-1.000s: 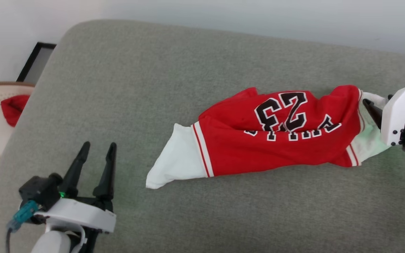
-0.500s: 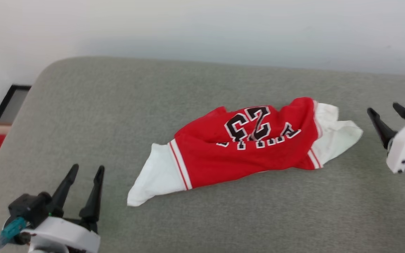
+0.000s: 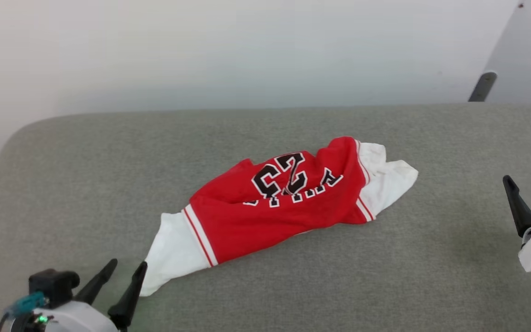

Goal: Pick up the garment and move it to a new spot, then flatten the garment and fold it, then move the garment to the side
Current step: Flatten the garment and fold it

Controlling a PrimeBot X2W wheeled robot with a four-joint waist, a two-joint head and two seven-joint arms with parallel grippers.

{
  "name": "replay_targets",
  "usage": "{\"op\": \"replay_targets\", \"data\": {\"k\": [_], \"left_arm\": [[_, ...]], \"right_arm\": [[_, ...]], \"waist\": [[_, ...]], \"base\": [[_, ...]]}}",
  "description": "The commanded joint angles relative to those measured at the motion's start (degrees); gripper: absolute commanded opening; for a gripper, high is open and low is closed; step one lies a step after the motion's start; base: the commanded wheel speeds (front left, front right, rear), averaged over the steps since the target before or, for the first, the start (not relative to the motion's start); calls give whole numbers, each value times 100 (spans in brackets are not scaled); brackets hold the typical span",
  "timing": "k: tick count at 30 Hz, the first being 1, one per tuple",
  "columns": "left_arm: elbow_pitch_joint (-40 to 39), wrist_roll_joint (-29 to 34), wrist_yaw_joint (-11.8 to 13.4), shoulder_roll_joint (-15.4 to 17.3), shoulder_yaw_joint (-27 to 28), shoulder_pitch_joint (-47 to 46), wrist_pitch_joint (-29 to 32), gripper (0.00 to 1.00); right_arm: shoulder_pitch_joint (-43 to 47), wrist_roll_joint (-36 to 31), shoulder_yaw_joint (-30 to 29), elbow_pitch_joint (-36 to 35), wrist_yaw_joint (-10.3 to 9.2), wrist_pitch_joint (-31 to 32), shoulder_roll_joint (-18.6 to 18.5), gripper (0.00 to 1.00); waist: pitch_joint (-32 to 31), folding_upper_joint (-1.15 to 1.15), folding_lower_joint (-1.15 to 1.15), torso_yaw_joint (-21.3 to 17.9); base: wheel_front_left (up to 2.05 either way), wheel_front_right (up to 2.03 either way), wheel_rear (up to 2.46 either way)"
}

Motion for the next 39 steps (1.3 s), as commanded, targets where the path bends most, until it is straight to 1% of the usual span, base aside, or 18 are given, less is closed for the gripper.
{"op": "replay_targets", "data": {"k": [1,5,6,12,17,21,22,24,27,32,35,39], "left_arm": [[73,-139,-11,59,-71,-146,125,100],[355,-358,-11,210,-335,-400,673,100],[355,-358,-11,210,-335,-400,673,100],[929,-553,12,299,-550,-797,1554,100],[1326,-676,74,217,-676,-1031,2085,100],[1612,-740,143,112,-763,-1145,2375,100],[1660,-794,135,56,-773,-1158,2439,87],[1731,-950,106,-69,-809,-1177,2636,0],[1741,-1113,59,-164,-892,-1160,2866,0],[1622,-1175,25,-135,-931,-1260,2976,0],[1530,-1110,19,-146,-965,-1417,2973,0],[1423,-1025,19,-244,-1053,-1696,2979,0]], "right_arm": [[155,-113,-164,-149,-4,97,78,100],[370,-313,-506,-565,-4,365,227,100],[370,-313,-506,-565,-4,365,227,100],[524,-529,-756,-1052,-4,706,426,100],[628,-608,-858,-1337,-4,905,539,100],[637,-665,-893,-1512,-4,1058,610,100],[647,-675,-878,-1548,-4,1111,617,100],[659,-616,-803,-1618,-4,1255,617,100],[611,-485,-681,-1707,-5,1564,561,100],[250,-235,-452,-1721,-4,2287,376,100],[-141,3,-390,-1544,-5,2694,228,100],[-748,212,-214,-1013,-4,3124,78,100]], "waist": [[76,0,0,-102],[231,0,0,-169],[231,0,0,-169],[434,0,0,-262],[550,0,0,-300],[608,0,0,-310],[619,0,0,-313],[635,0,0,-309],[646,0,0,-296],[733,0,0,-218],[866,0,0,-101],[1109,0,0,120]], "base": [[0,0,0],[0,0,0],[0,0,0],[0,0,0],[0,0,0],[0,0,0],[0,0,0],[0,0,0],[0,0,0],[0,0,0],[0,0,0],[0,0,0]]}}
